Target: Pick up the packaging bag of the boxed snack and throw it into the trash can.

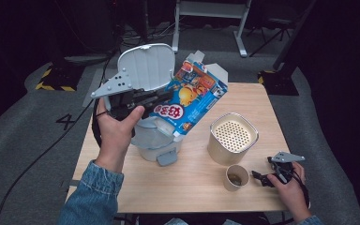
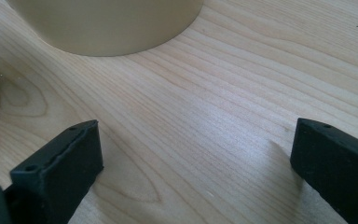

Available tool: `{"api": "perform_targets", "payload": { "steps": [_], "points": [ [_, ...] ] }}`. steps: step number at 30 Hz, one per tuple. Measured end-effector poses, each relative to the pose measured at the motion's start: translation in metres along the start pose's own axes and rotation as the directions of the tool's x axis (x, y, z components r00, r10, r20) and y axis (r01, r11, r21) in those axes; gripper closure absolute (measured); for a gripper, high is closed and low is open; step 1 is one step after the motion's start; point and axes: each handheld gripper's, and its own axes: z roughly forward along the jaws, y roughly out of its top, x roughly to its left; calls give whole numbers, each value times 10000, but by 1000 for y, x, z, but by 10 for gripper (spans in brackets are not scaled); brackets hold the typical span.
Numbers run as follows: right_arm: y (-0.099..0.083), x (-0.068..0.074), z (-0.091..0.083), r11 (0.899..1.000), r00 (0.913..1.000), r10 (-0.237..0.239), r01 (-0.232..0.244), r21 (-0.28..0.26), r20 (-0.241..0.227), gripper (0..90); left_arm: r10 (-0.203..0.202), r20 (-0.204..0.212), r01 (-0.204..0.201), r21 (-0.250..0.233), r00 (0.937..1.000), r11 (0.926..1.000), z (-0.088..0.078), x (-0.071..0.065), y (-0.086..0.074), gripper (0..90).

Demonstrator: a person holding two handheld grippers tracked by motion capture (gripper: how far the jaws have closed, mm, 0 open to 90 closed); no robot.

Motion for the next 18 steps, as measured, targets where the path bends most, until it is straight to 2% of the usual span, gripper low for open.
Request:
{"api": "perform_targets", "payload": {
  "steps": [10,14,18],
  "points": [
    [0,0,0,10000,10000,0,0,0,0,22,-274,-284,244,-1030,9992,9944,-6,7,12,886],
    [0,0,0,10000,10000,0,0,1,-1,22,-134,-724,32,-1392,9973,9903,-8,10,16,886],
    [0,0,0,10000,10000,0,0,0,-1,22,-245,-1045,60,-1735,9942,9848,-9,15,18,886]
  ]
}}
